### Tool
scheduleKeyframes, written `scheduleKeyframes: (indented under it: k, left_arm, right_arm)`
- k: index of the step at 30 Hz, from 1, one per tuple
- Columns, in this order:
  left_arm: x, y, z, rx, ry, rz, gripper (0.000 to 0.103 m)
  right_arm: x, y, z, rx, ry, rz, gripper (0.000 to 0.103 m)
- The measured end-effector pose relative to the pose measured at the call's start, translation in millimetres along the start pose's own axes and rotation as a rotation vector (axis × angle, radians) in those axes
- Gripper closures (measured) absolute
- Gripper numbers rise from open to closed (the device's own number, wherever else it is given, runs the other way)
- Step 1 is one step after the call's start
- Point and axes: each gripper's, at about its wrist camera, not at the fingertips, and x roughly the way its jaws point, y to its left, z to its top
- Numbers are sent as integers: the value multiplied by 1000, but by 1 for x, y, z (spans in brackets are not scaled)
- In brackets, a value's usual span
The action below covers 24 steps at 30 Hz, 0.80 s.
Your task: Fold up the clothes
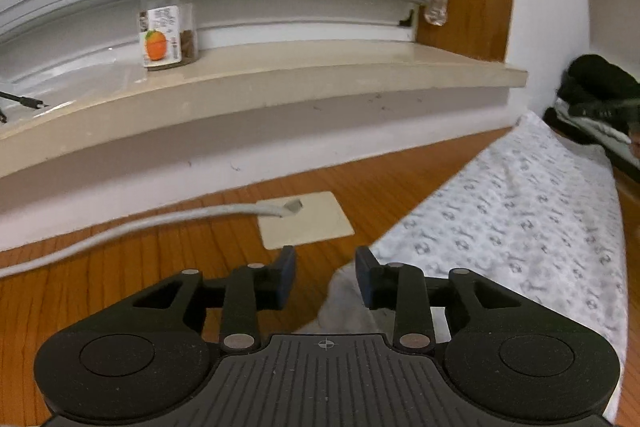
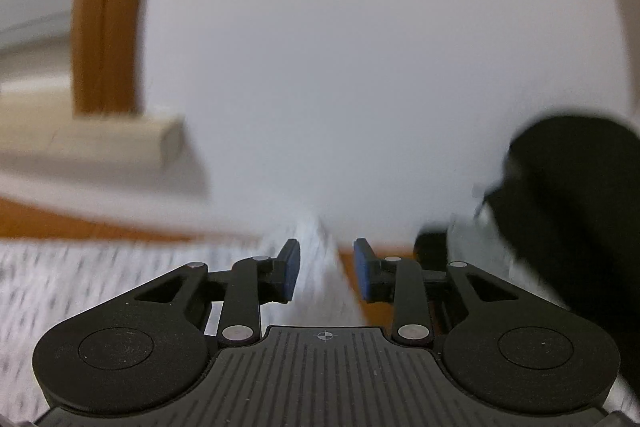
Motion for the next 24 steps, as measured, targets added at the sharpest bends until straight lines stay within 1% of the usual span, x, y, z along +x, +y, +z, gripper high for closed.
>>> scheduleKeyframes:
  k: [2, 4, 6, 8, 14, 18, 21, 24]
  left_arm:
    - [-4, -5, -2, 6, -4, -26, 63]
    - [-7, -9, -4, 19, -7, -45, 54]
    - [-6, -11, -9, 35, 0, -51, 54]
    - [-4, -11, -12, 36, 10, -60, 54]
    - [-1, -11, -19, 41, 40, -82, 51]
    - [-2, -10, -20, 63, 44, -90, 51]
    - [-2, -7, -20, 53, 44, -101, 51]
    - [-3, -6, -20, 56, 45, -94, 47]
  right_arm:
    - [-6, -6, -14, 42, 43, 50, 72]
    - [-10, -7, -26, 82, 76, 107, 71]
    - [-16, -5, -37, 80, 96, 131, 70]
    - [-16, -1, -45, 61, 124, 125, 70]
    - [-24, -11, -61, 61, 114, 130, 70]
    - [-37, -17, -68, 52, 123, 98, 71]
    - [-45, -22, -74, 64, 121, 102, 71]
    - [-49, -23, -77, 67, 114, 100, 70]
